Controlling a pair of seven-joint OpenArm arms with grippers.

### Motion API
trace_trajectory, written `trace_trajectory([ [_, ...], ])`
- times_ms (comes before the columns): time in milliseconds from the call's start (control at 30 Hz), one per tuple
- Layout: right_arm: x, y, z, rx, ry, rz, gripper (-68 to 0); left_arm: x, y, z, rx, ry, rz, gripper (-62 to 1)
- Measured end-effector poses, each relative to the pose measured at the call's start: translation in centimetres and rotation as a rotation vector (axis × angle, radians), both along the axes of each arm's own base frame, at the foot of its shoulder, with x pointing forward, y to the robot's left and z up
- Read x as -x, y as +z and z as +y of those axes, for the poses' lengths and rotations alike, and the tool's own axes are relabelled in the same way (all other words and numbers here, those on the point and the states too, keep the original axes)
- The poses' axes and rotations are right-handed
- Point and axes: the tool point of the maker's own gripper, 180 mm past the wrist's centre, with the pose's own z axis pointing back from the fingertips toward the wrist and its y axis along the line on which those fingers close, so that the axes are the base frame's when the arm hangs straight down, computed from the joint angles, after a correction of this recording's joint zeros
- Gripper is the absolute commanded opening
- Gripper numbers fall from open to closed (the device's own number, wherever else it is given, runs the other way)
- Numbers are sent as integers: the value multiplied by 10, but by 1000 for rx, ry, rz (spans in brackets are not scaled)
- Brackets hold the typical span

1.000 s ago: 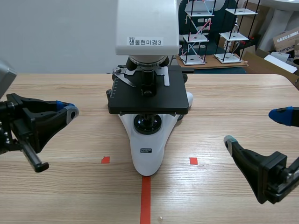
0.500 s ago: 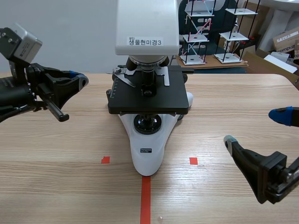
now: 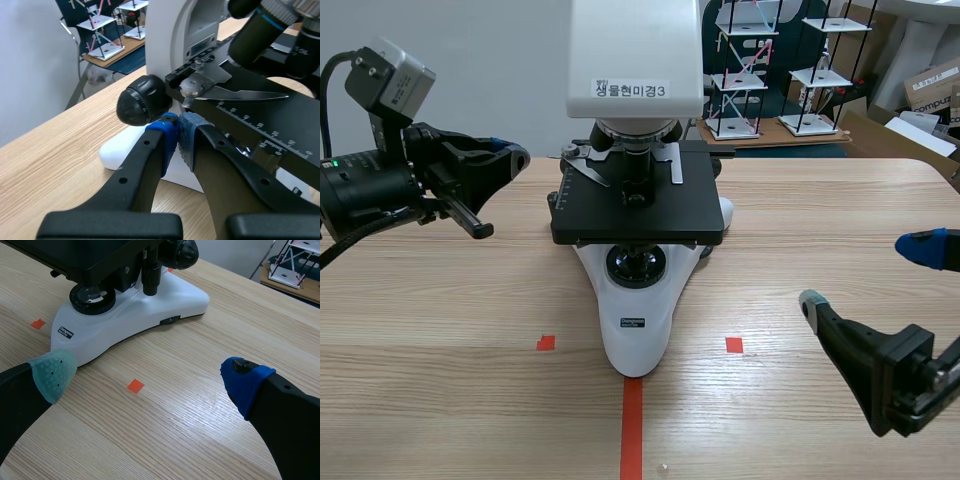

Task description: Point at the stage clip

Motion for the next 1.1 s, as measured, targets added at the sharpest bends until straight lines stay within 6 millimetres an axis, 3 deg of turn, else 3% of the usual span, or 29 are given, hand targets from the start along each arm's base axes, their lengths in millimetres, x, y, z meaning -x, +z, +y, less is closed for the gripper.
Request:
trace_trajectory([
  [1100,0,0,0,0,0,0,-37,2,1,-2,5,-15,0,-568],
])
